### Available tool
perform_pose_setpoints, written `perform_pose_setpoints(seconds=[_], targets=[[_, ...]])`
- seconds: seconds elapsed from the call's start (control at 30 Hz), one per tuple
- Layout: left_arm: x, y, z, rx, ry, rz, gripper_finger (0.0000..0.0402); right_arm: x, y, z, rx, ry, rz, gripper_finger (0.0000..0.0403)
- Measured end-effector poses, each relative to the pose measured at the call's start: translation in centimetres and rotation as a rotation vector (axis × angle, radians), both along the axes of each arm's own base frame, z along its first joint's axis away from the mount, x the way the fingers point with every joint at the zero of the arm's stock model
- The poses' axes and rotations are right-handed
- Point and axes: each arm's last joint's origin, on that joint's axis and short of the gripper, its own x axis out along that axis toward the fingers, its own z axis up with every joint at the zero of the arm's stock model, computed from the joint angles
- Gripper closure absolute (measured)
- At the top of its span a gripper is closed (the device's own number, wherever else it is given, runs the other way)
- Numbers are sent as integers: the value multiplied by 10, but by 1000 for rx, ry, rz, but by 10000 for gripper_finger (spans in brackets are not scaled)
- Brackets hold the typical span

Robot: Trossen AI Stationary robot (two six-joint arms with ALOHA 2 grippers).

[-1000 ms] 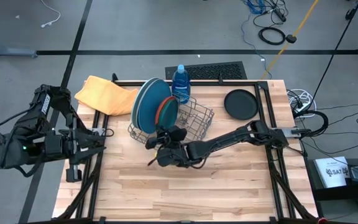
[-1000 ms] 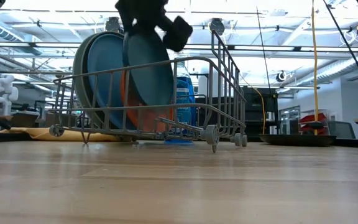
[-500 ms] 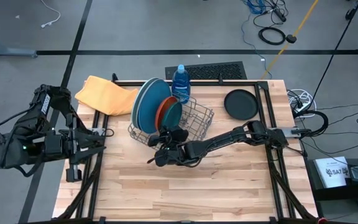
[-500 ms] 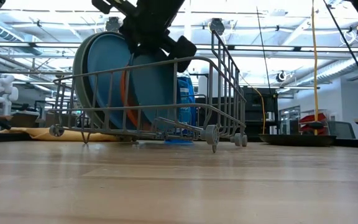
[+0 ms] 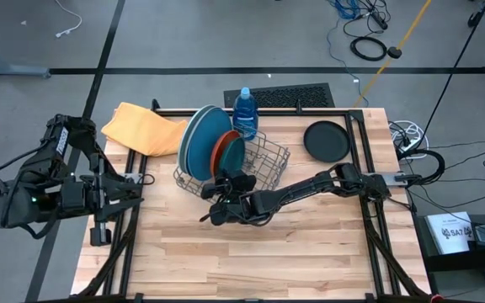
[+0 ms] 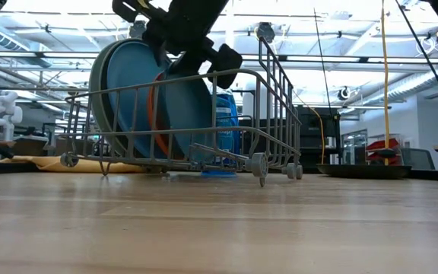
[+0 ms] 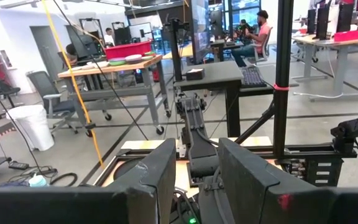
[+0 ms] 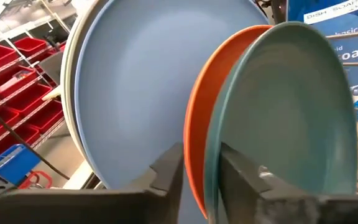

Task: Sort dishes
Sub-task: Put the dark green plate into the dish rack, then put the black plate into the dish rack

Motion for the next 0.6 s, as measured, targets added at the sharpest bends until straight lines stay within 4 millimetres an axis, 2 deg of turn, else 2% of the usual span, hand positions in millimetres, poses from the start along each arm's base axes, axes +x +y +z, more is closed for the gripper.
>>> perform_pose_setpoints(seconds=[0.3, 0.6], targets=[[0, 0, 0, 0, 0, 0, 278, 2, 1, 2, 1, 4, 23, 211], [0, 0, 0, -1, 0, 0, 278, 1, 1, 21, -52, 26, 48, 179]])
